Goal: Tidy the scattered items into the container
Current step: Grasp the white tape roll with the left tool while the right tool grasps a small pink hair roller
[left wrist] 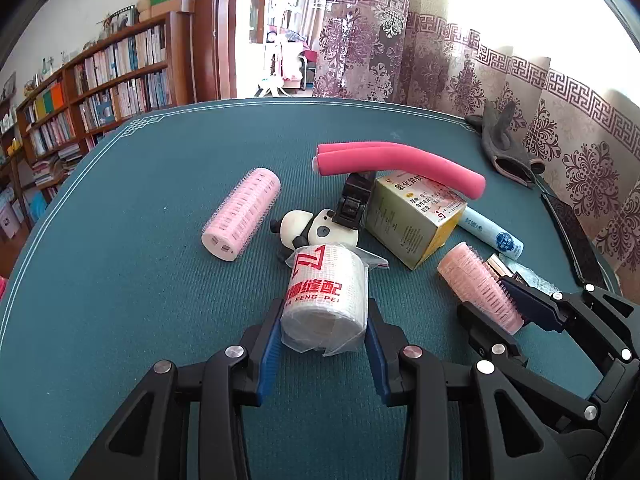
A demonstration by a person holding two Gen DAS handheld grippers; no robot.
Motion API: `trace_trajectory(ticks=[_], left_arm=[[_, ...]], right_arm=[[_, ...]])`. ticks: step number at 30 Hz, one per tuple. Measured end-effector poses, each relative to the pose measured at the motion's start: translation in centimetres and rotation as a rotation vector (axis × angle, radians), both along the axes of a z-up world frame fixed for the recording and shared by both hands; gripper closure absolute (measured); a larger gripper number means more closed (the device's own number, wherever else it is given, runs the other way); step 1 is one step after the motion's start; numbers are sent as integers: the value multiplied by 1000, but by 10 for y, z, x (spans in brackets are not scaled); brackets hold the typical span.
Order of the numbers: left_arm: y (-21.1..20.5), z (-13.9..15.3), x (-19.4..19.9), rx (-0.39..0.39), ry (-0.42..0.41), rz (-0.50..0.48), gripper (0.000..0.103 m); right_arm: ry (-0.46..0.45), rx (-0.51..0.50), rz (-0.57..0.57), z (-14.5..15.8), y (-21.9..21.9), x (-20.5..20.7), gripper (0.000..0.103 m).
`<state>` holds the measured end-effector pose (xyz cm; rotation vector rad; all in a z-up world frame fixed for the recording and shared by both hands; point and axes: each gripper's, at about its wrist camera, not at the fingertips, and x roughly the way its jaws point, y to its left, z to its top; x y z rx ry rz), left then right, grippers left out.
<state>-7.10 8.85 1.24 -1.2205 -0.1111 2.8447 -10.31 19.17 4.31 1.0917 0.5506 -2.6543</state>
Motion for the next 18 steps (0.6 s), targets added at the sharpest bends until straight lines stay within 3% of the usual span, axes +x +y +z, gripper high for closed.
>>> trace_trajectory(ticks=[6, 18], left_arm=[[0, -2, 0, 1, -7, 0, 64], [6, 5, 8, -8, 23, -19, 64]], right_arm=[[-26, -74, -68, 3, 11, 2, 73], [-29, -195, -166, 18, 40, 52, 73]])
